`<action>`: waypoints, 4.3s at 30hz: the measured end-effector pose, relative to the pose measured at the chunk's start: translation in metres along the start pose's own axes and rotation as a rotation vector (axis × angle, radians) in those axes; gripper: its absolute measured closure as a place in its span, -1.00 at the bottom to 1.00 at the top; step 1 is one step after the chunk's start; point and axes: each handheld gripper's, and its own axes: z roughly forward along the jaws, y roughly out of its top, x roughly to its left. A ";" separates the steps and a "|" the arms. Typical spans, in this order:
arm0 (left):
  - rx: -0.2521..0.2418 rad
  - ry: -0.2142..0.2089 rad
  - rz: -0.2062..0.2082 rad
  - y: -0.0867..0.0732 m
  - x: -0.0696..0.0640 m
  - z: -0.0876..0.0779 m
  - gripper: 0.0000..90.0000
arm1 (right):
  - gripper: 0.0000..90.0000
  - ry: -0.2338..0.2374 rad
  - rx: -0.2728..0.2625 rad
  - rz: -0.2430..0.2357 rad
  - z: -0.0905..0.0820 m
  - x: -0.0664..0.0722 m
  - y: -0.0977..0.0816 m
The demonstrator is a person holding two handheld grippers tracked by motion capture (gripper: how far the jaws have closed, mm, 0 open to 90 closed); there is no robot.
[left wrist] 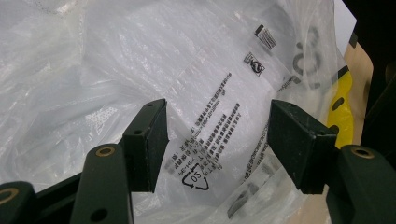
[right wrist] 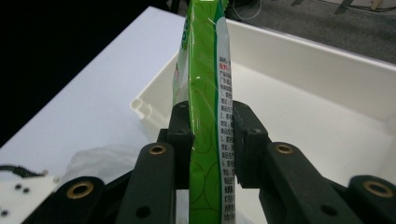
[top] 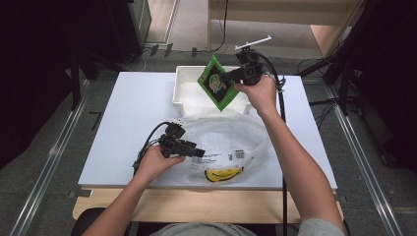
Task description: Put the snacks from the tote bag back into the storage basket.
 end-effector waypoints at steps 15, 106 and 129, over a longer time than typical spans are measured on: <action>0.003 -0.012 0.004 0.000 0.001 0.001 -0.11 | 0.65 -0.009 -0.004 0.030 0.027 -0.021 0.028; 0.010 -0.008 0.005 -0.003 0.004 0.001 -0.11 | 0.39 -0.198 0.060 0.140 0.135 -0.078 0.008; 0.017 -0.009 0.003 -0.003 0.003 0.003 -0.11 | -0.07 -0.234 0.105 0.175 0.147 -0.091 0.000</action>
